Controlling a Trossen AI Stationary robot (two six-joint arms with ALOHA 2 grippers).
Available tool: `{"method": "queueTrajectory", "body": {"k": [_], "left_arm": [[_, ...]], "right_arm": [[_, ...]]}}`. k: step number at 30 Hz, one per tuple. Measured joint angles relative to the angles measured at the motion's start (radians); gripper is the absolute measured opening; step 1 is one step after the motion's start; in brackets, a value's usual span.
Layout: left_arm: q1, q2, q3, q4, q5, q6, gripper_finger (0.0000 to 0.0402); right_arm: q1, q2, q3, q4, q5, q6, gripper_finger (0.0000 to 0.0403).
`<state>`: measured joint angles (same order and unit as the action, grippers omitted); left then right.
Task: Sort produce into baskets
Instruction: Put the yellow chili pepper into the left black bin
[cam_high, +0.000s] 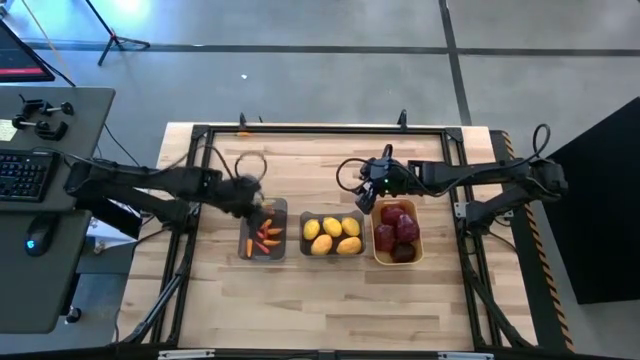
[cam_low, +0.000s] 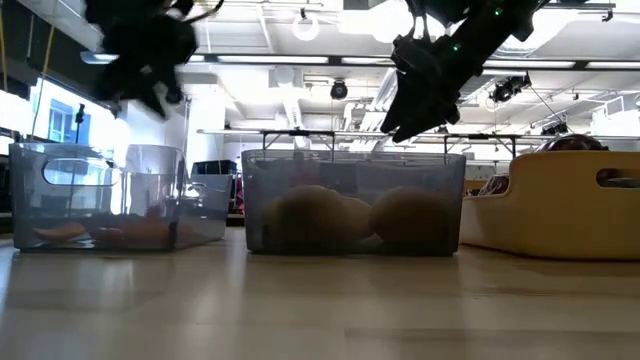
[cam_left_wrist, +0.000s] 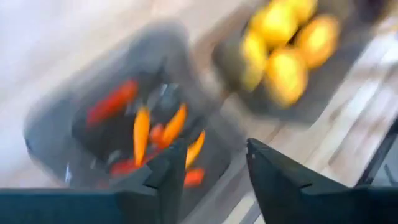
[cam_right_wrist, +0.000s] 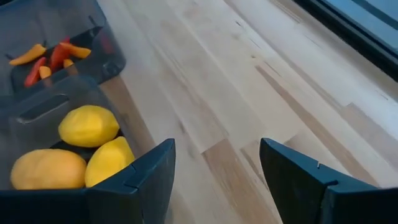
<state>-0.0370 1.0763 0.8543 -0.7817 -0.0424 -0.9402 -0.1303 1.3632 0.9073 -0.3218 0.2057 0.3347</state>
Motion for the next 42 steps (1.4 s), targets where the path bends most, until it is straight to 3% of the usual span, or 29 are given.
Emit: {"method": "queueTrajectory", "body": {"k": [4, 7, 12, 17, 21, 25, 28, 33, 42], "left_arm": [[0.185, 0.015, 0.168, 0.006, -0.020, 0.226, 0.0184], [0.373, 0.095, 0.351, -0.099, -0.091, 0.435, 0.0190], [0.687, 0.345, 0.620, -0.274, -0.165, 0.763, 0.0190], [0.890, 0.622, 0.734, -0.382, -0.244, 0.938, 0.0191], [0.976, 0.771, 0.743, -0.423, -0.285, 0.949, 0.0191], [1.035, 0.833, 0.743, -0.389, -0.284, 0.874, 0.0180], [1.065, 0.831, 0.728, -0.319, -0.191, 0.822, 0.0142], [1.073, 0.816, 0.613, -0.257, -0.196, 0.781, 0.0020], [1.066, 0.767, 0.381, -0.061, -0.186, 0.634, 0.0001]], "right_arm": [[0.002, 0.000, 0.000, 0.002, -0.015, 0.005, 0.0222], [0.002, 0.000, 0.000, 0.009, -0.015, 0.005, 0.0222], [-0.001, 0.000, 0.000, 0.025, -0.012, 0.075, 0.0222], [0.014, 0.000, 0.000, 0.041, -0.008, 0.228, 0.0222], [0.049, 0.000, 0.000, 0.055, -0.007, 0.323, 0.0222], [0.101, 0.001, 0.000, 0.055, 0.047, 0.392, 0.0222], [0.134, 0.001, 0.000, 0.055, 0.097, 0.419, 0.0222], [0.168, 0.001, 0.000, 0.053, 0.120, 0.445, 0.0222], [0.193, 0.001, 0.000, 0.049, 0.125, 0.453, 0.0222]]}}
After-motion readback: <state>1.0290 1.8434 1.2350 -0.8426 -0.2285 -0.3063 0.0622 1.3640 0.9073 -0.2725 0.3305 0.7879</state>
